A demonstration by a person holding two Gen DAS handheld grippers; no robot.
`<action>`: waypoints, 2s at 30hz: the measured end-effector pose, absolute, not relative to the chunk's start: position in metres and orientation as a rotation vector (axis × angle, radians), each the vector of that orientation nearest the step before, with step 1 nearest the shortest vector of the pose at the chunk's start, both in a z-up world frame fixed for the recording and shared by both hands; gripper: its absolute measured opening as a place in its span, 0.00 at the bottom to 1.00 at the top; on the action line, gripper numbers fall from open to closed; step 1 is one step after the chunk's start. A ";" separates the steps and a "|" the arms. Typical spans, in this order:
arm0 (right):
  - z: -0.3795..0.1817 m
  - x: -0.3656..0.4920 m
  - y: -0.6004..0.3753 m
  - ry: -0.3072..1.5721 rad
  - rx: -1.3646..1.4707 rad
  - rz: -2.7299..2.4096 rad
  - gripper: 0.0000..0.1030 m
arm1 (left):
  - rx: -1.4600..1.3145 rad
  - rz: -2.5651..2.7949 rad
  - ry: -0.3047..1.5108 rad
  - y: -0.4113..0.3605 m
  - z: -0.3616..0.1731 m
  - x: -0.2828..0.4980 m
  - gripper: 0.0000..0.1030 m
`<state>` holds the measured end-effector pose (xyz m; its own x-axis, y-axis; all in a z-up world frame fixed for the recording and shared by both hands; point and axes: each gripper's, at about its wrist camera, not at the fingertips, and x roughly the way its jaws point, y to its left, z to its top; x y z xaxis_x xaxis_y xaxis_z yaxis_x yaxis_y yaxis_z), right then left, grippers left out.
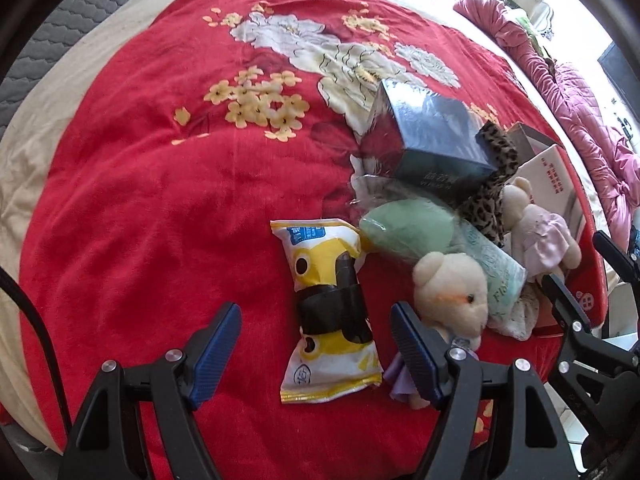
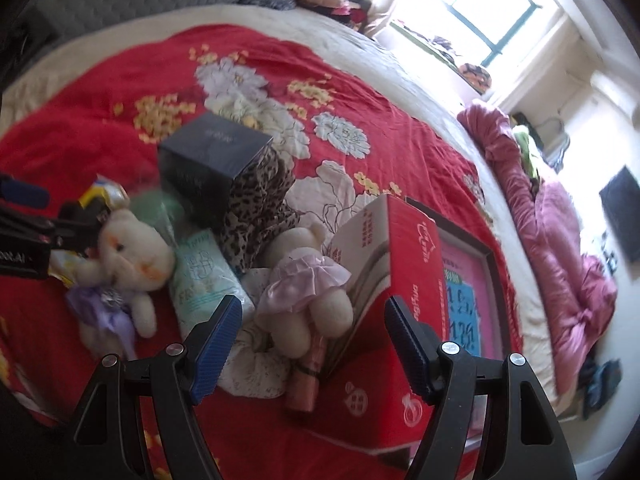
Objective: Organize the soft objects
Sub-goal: 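Grasp the yellow snack packet with the left gripper while the right grasps the pink-dress bear, then carry the snack packet and pink-dress bear over the pink tray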
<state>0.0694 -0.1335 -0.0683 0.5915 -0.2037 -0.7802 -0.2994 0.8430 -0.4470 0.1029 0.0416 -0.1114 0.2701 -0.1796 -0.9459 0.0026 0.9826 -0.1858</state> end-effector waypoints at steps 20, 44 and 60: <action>-0.090 0.091 -0.130 0.983 -0.675 0.095 0.35 | -0.162 -0.104 1.316 0.039 -0.134 0.111 0.73; 0.000 0.057 -0.177 0.935 -0.087 0.187 0.34 | -0.154 -0.151 1.194 0.033 -0.066 0.087 0.39; 0.060 0.032 -0.186 0.815 -0.052 0.184 0.34 | -0.080 -0.199 1.071 -0.004 0.009 0.063 0.39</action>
<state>0.0317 -0.1864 0.0604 0.6710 0.1434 -0.7275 -0.1832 0.9828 0.0247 0.0634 -0.0042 0.0094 0.4637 -0.2009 -0.8629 0.1234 0.9791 -0.1616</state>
